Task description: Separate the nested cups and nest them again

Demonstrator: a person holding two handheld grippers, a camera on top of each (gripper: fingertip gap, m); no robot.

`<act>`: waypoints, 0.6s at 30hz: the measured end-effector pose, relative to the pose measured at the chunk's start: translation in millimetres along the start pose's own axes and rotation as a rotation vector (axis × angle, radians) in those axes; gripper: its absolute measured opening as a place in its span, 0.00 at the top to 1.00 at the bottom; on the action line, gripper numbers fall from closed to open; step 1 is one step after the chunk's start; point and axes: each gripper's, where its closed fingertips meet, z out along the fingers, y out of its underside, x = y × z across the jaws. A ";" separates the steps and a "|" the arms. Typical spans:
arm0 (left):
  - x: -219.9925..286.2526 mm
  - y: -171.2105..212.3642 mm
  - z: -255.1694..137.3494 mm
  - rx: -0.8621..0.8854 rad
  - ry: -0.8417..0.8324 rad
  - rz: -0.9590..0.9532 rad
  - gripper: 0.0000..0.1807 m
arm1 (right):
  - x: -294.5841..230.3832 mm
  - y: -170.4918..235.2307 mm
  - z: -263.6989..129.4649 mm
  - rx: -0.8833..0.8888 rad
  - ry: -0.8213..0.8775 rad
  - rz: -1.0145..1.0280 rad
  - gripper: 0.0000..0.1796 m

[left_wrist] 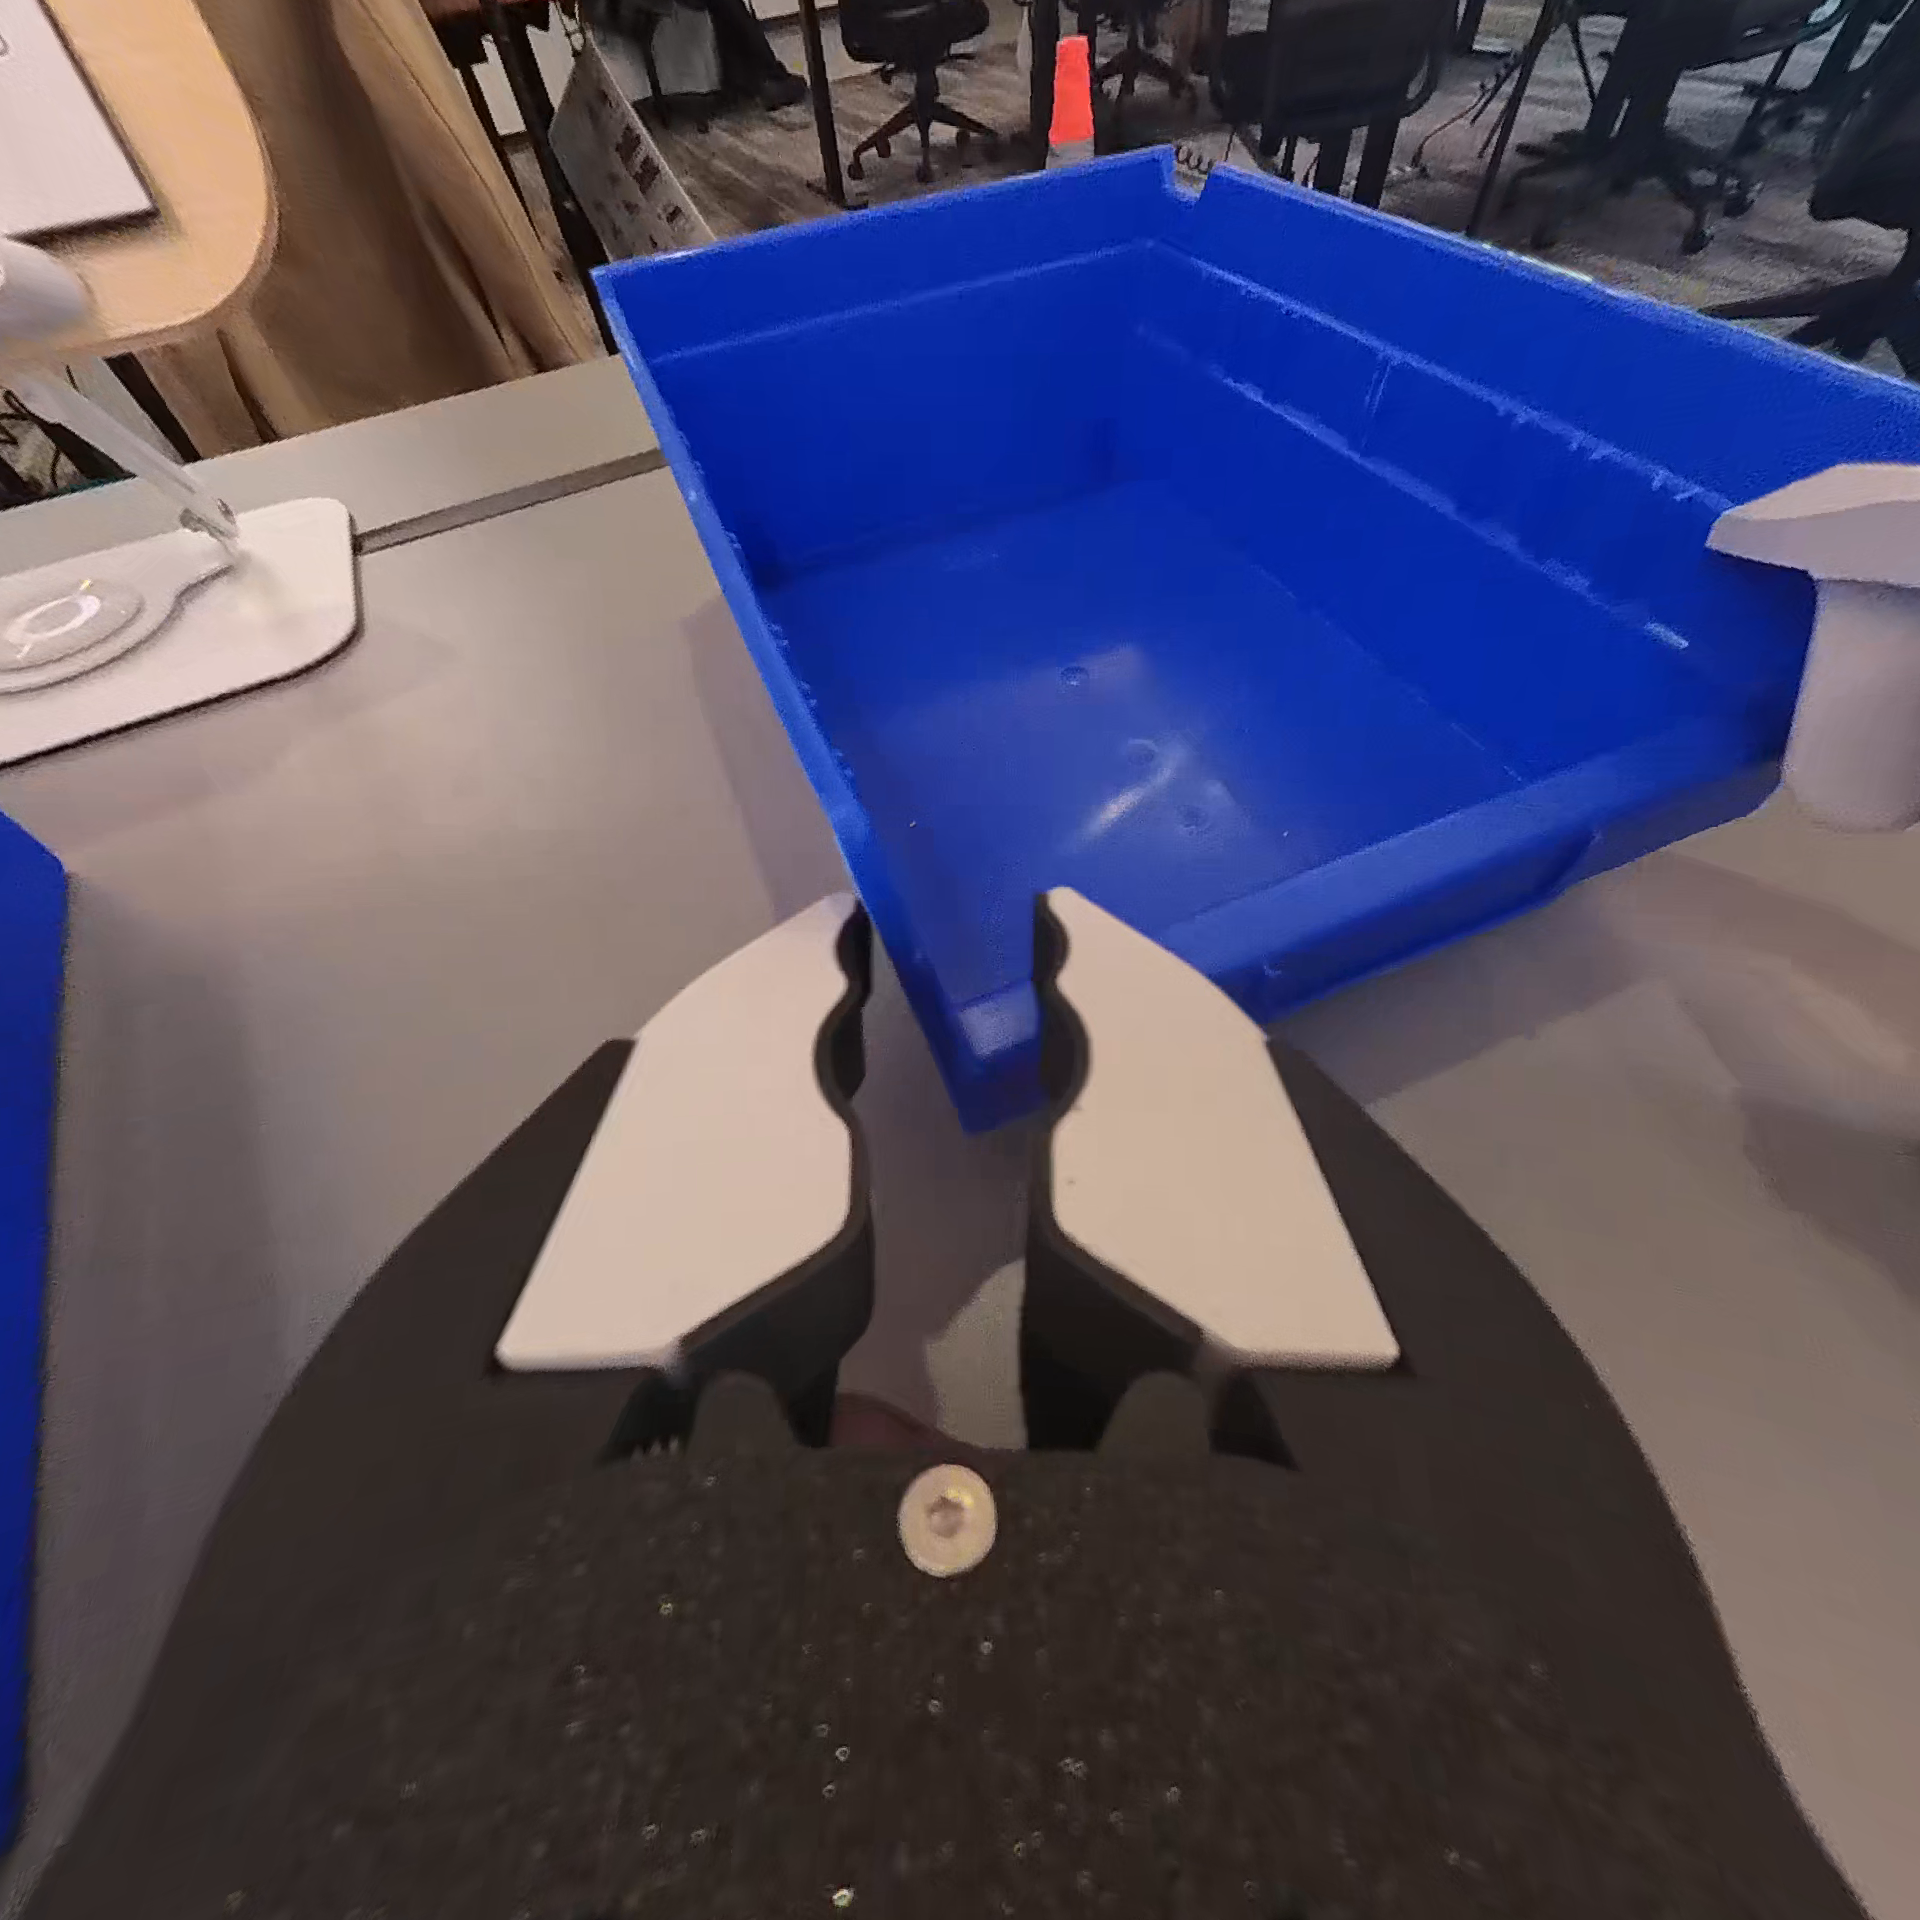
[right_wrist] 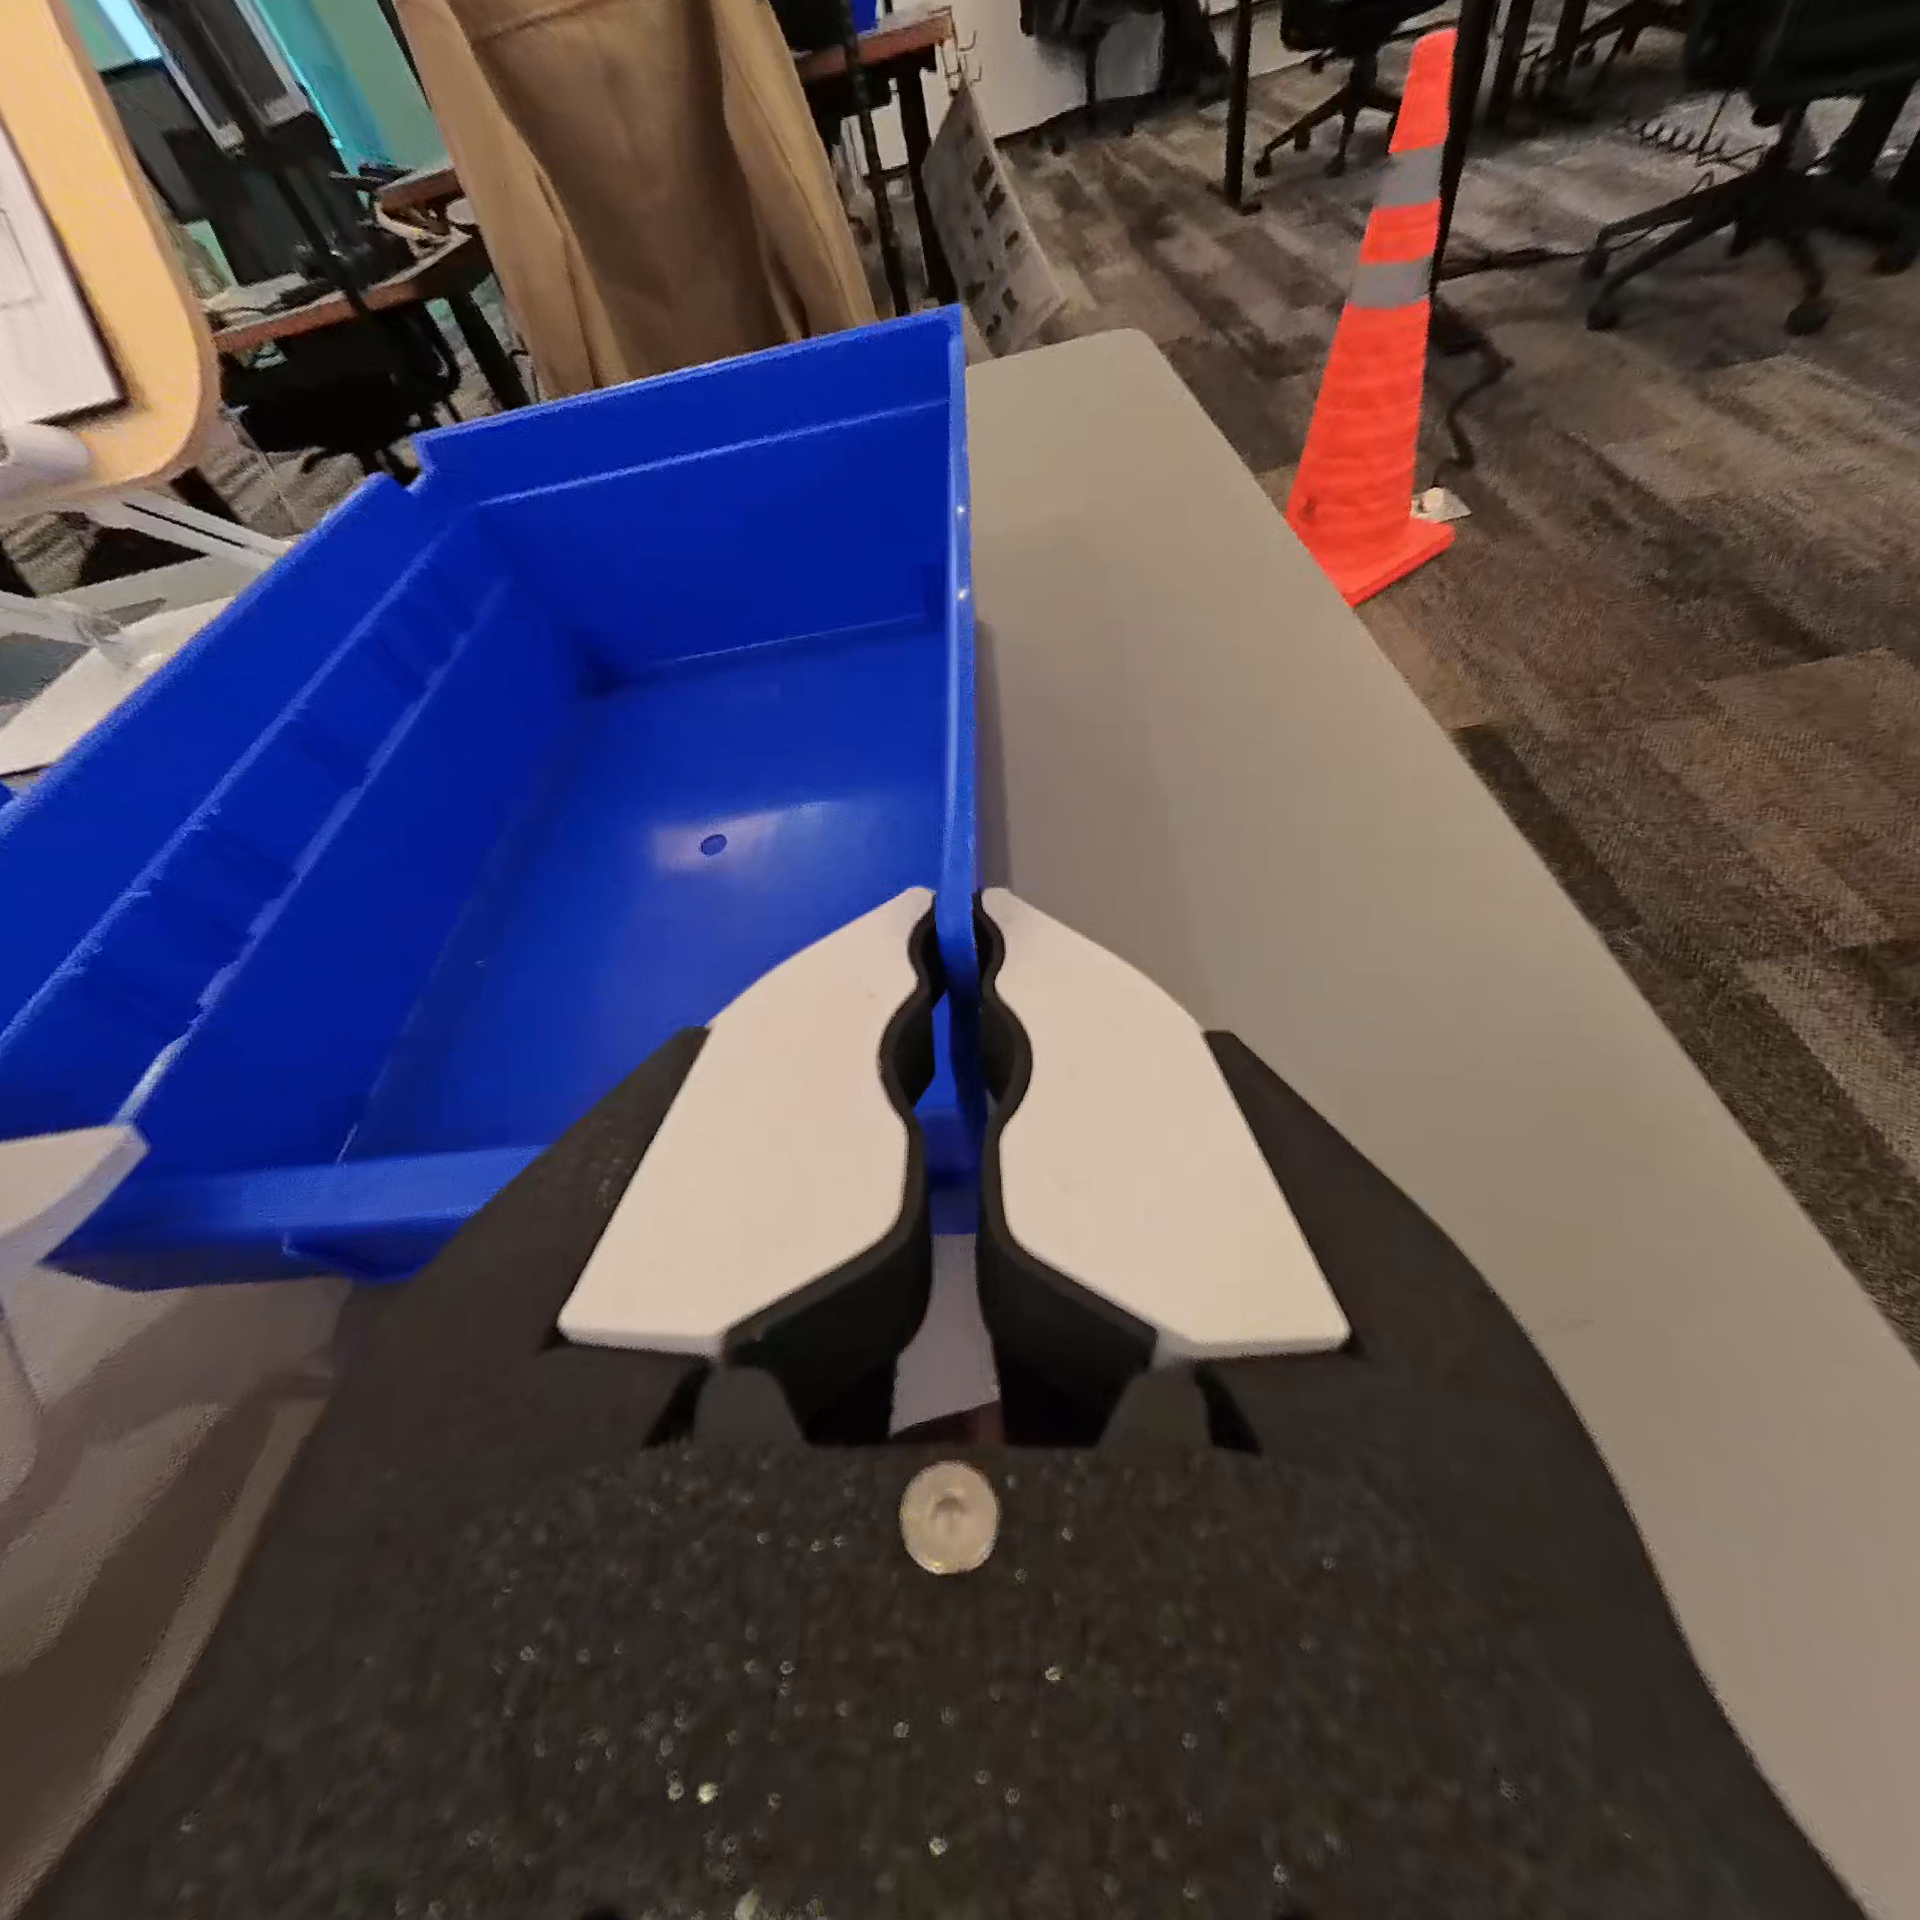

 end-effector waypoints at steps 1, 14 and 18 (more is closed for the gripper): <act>0.1 1.3 -1.1 -0.009 0.004 -0.007 0.78 | 0.5 -0.5 0.1 0.003 0.024 -0.016 0.98; -97.2 14.8 -171.4 -0.025 0.187 -0.078 0.59 | -136.9 -56.1 -103.5 0.344 -0.116 -0.217 0.76; -233.9 27.0 -209.6 0.103 -0.163 -0.122 0.63 | -274.1 17.4 -92.9 0.138 -0.472 -0.198 0.74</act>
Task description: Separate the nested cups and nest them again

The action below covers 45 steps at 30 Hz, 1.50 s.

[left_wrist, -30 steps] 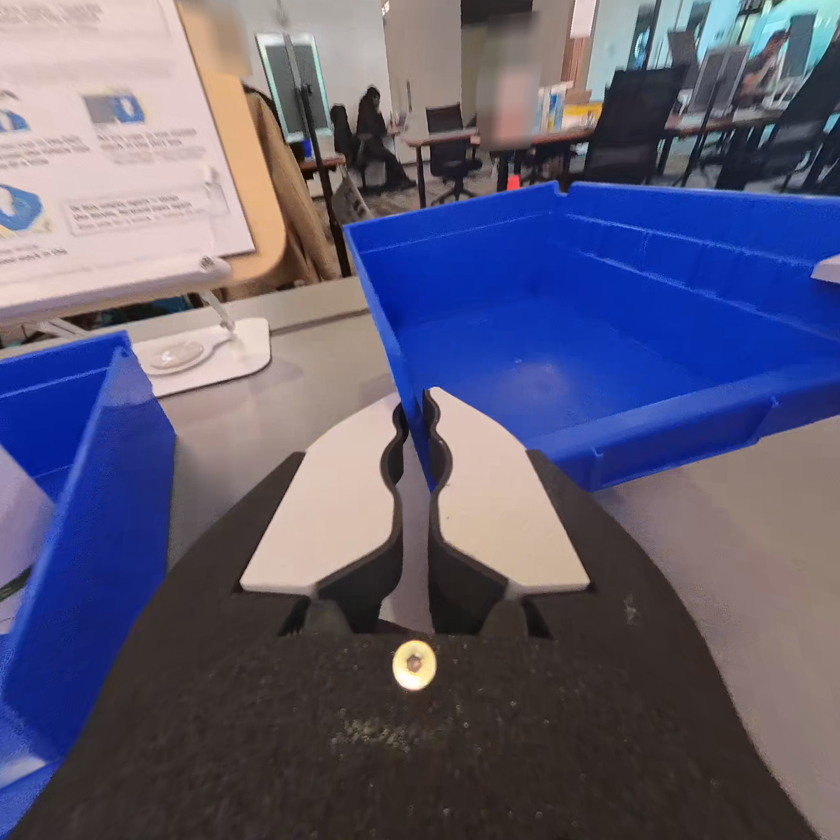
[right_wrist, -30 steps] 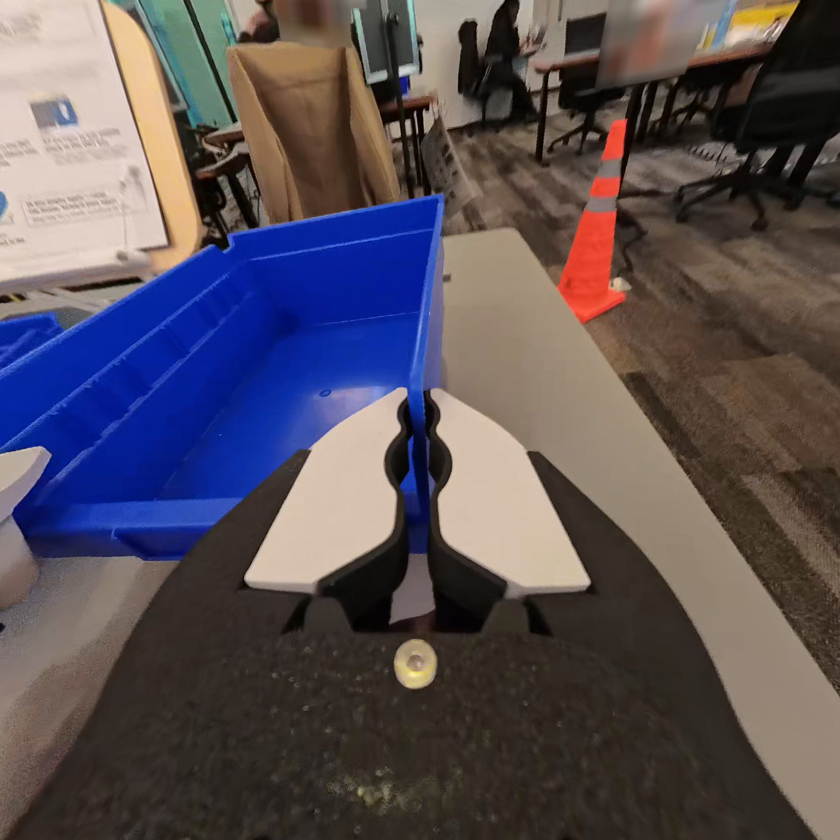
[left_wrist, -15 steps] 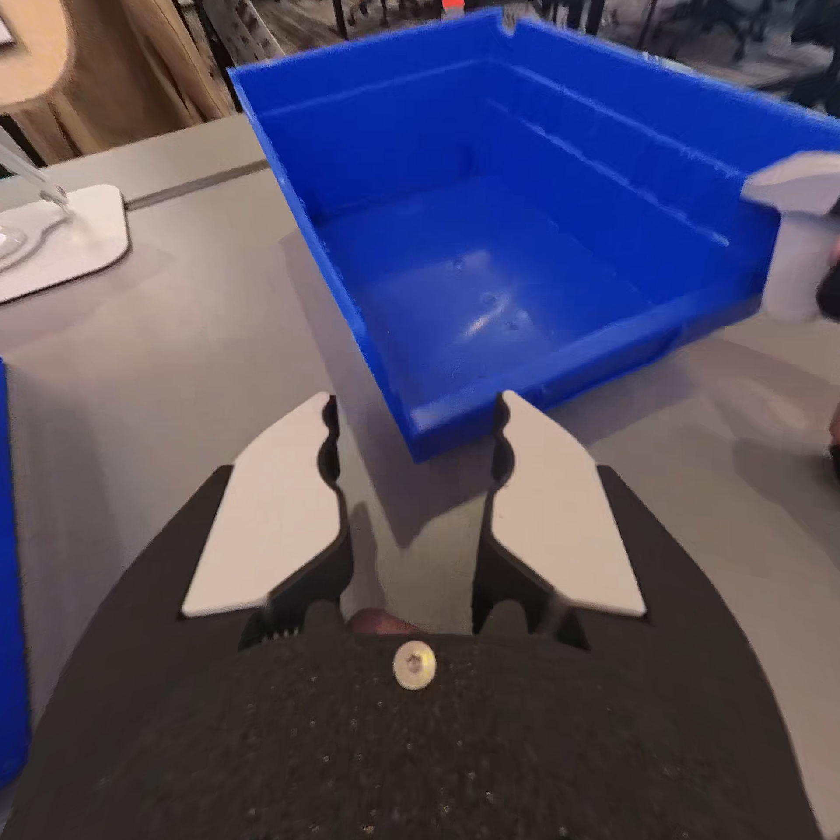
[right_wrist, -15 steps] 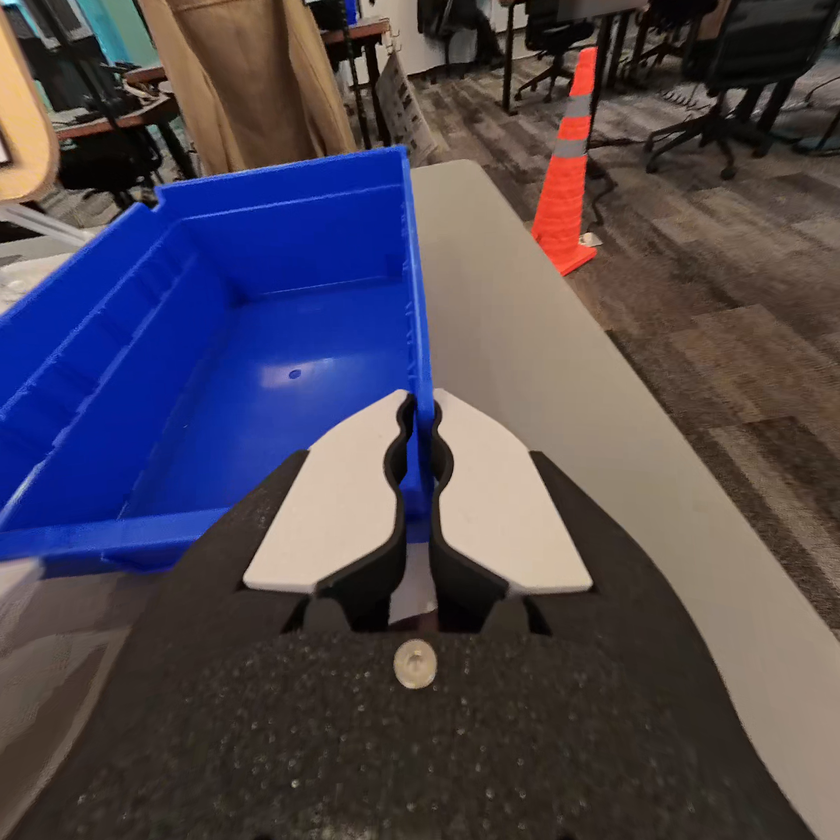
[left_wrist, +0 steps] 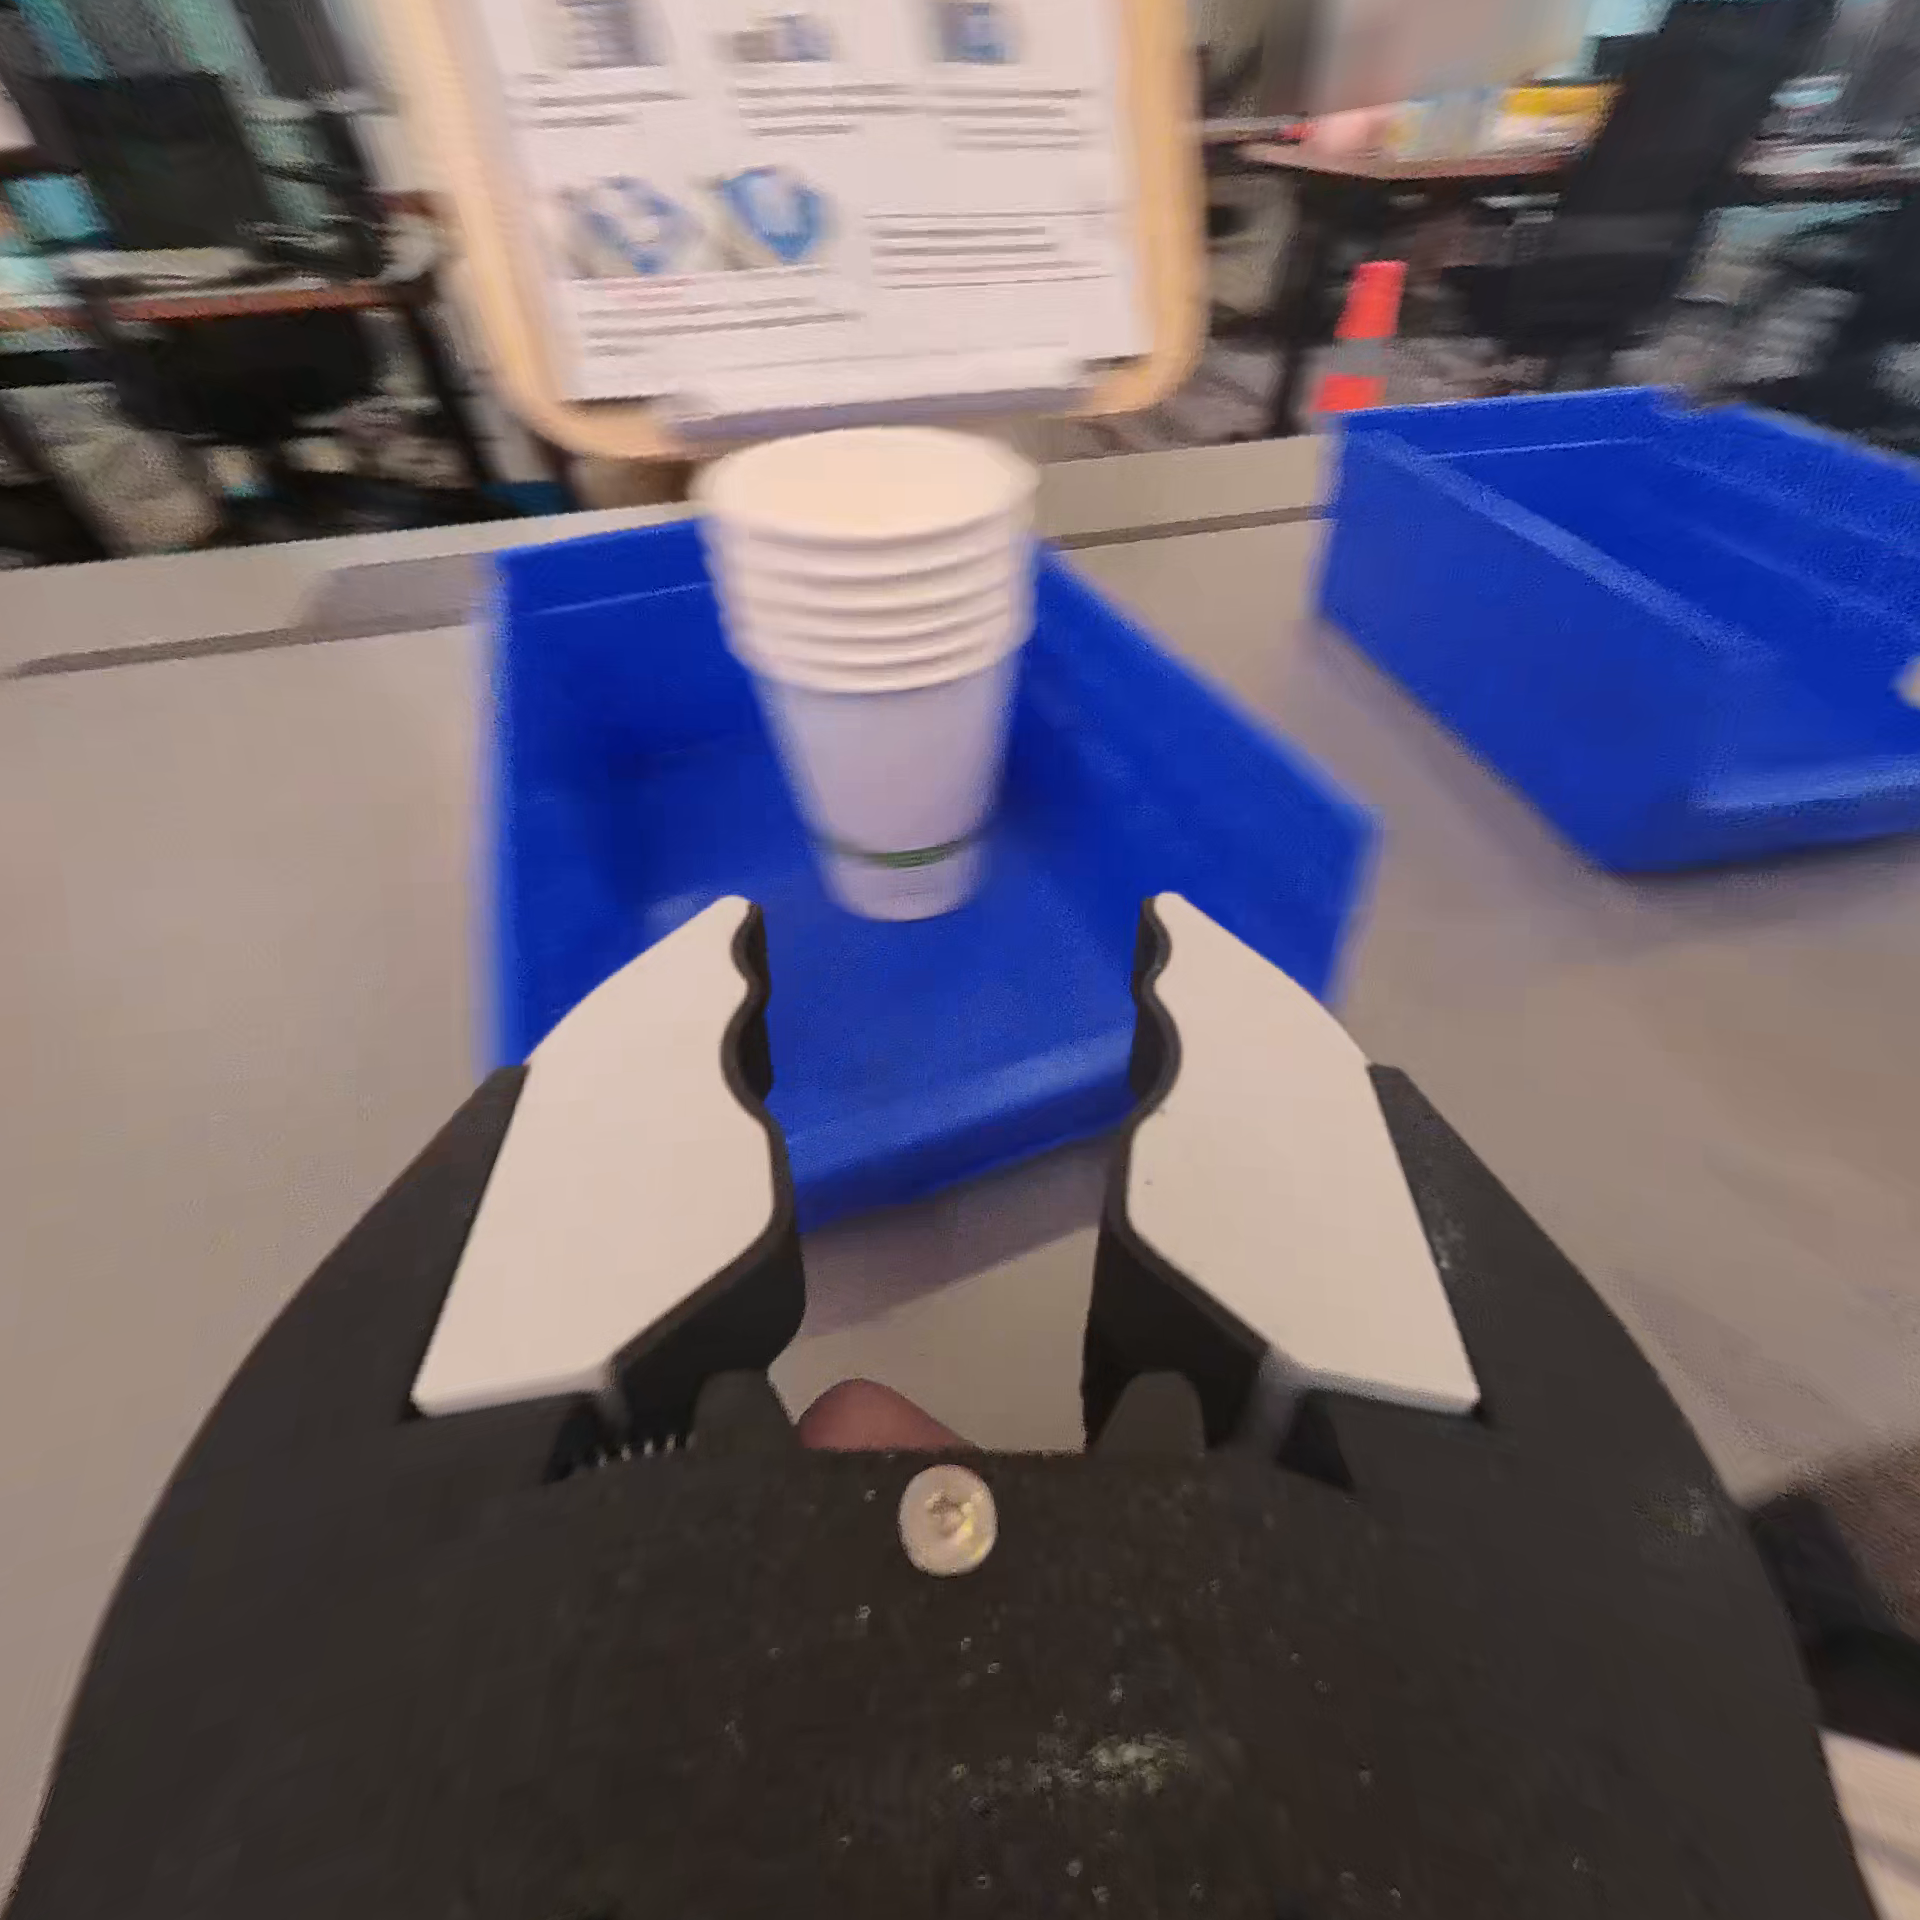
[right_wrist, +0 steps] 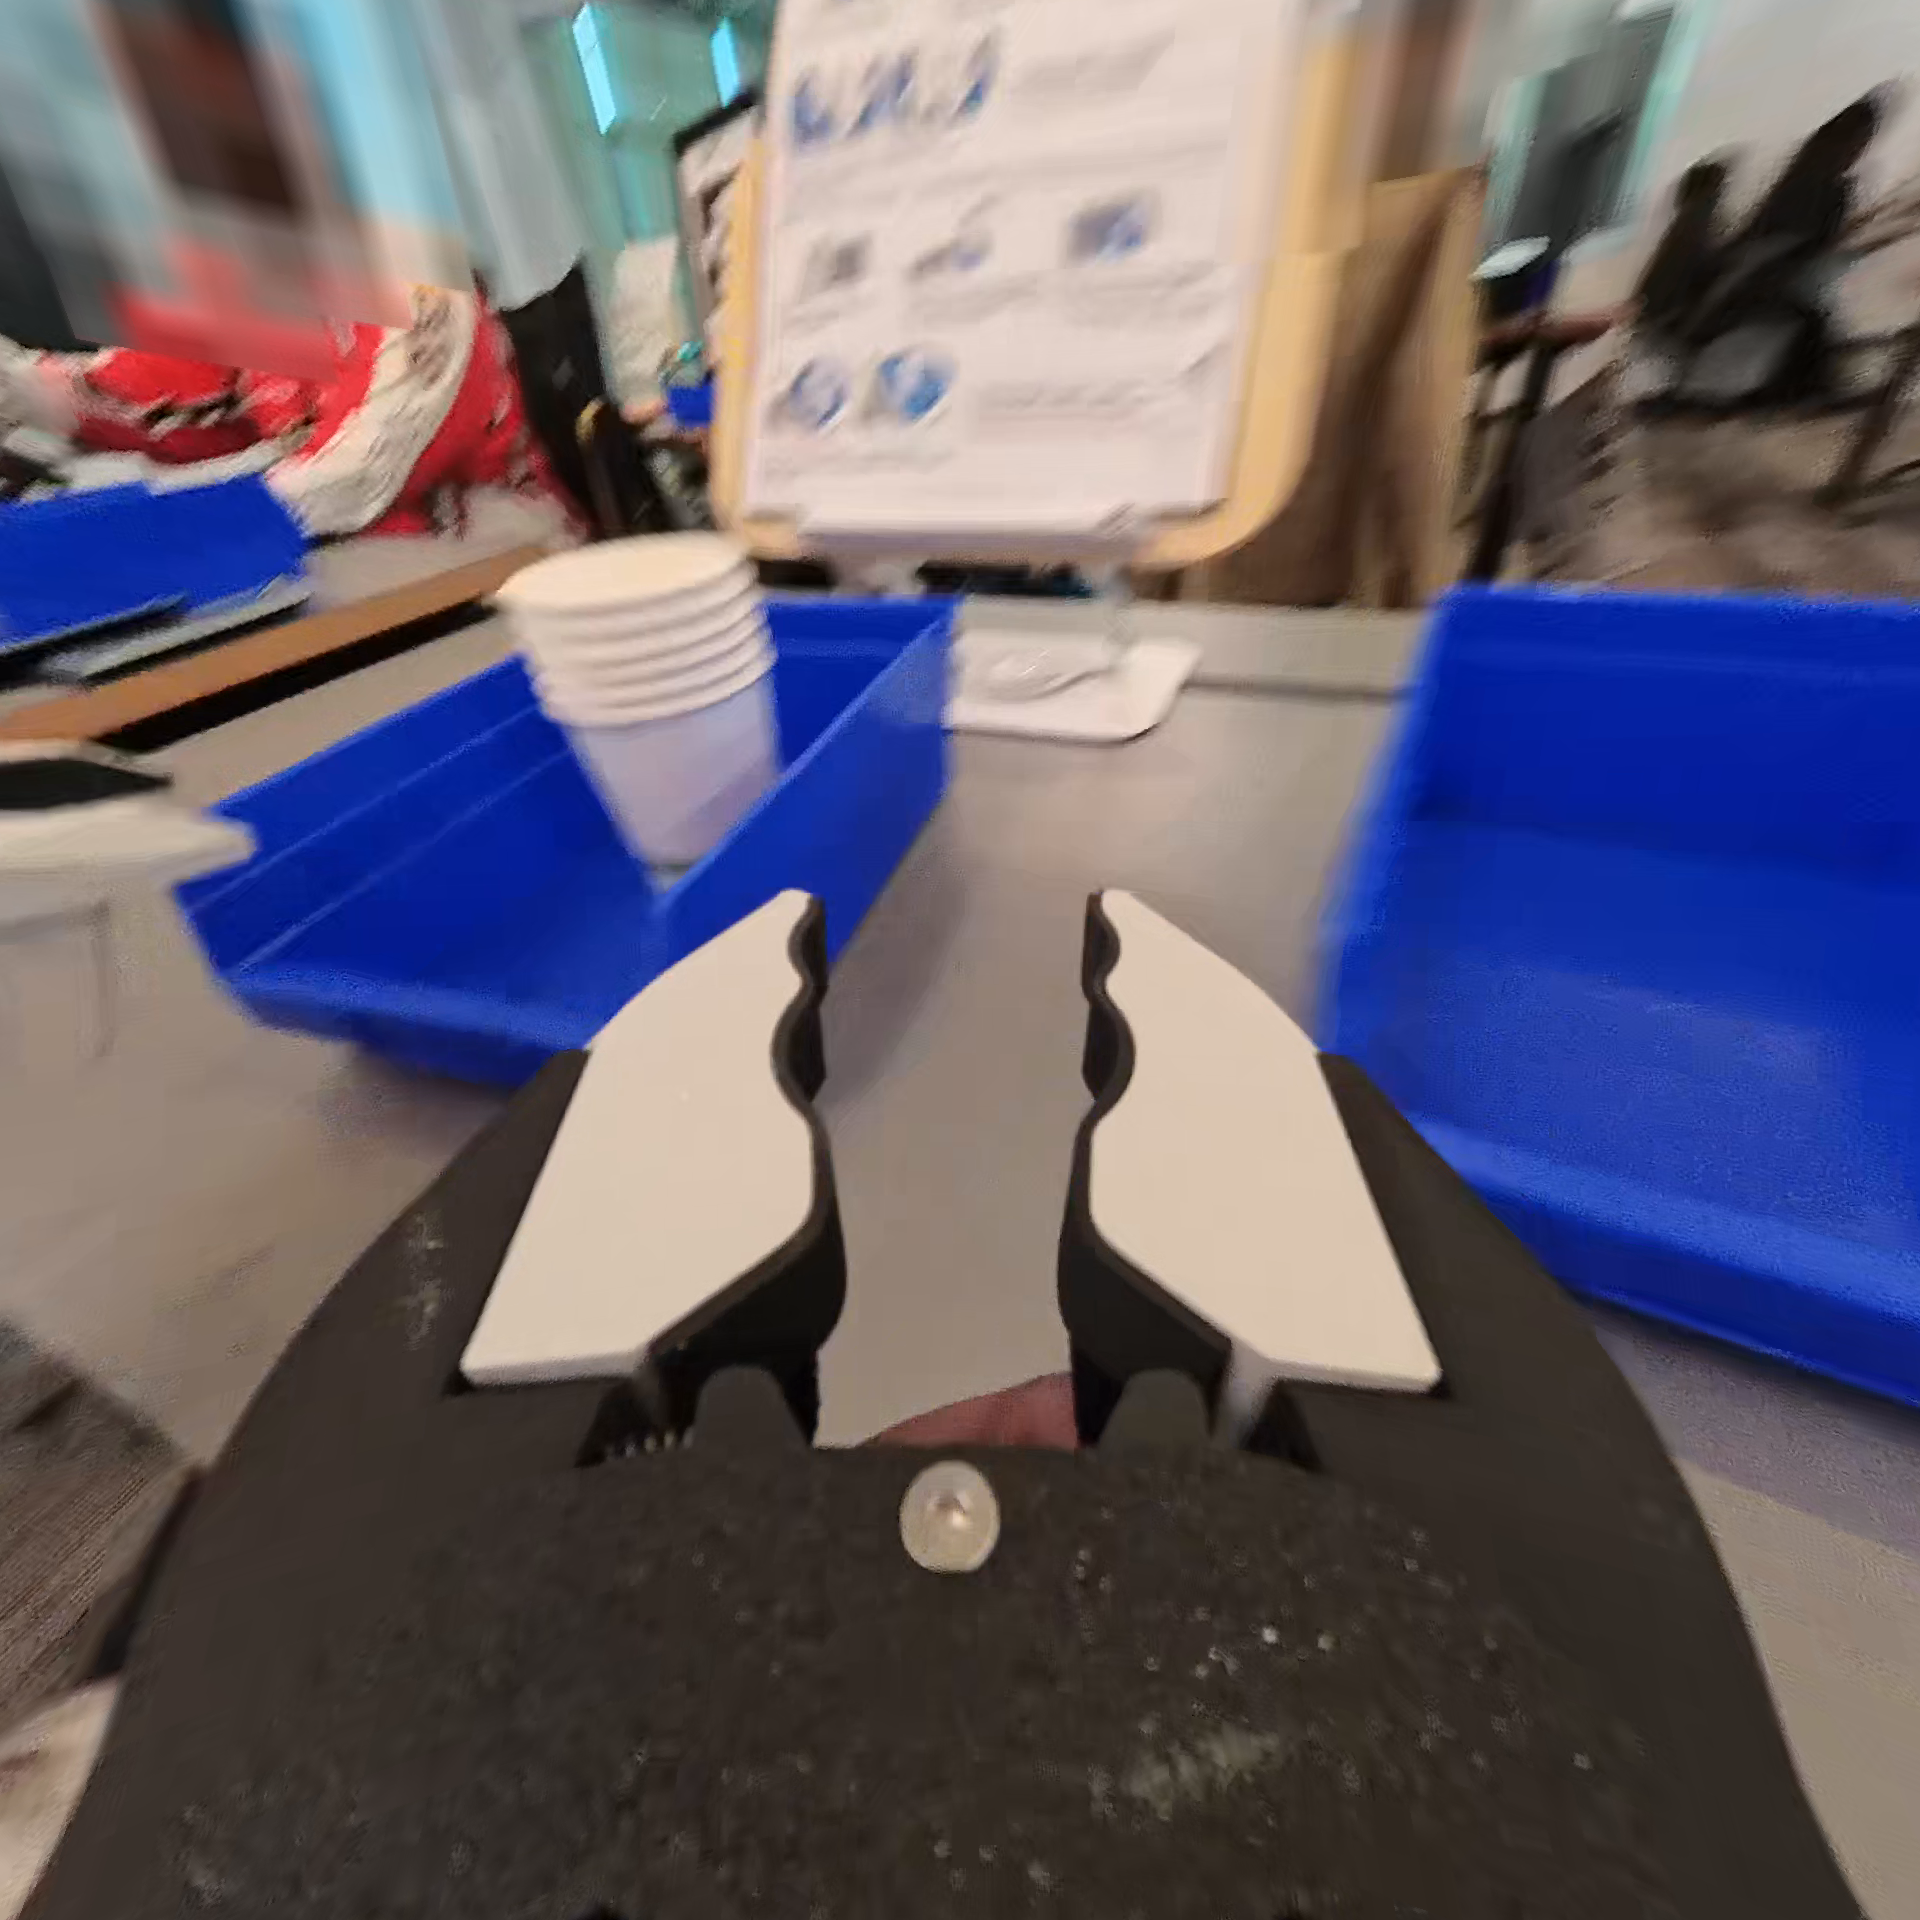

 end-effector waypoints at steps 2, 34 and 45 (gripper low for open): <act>-51.6 12.7 0.3 -0.008 -0.115 -0.031 0.63 | -42.2 26.0 29.5 -0.089 -0.075 0.009 0.72; -309.3 39.8 13.7 -0.024 -0.335 -0.100 0.99 | -243.7 56.2 226.2 -0.183 0.179 0.114 0.97; -353.0 58.3 27.8 -0.052 -0.280 -0.113 0.97 | -274.1 62.8 246.8 -0.169 0.163 0.067 0.94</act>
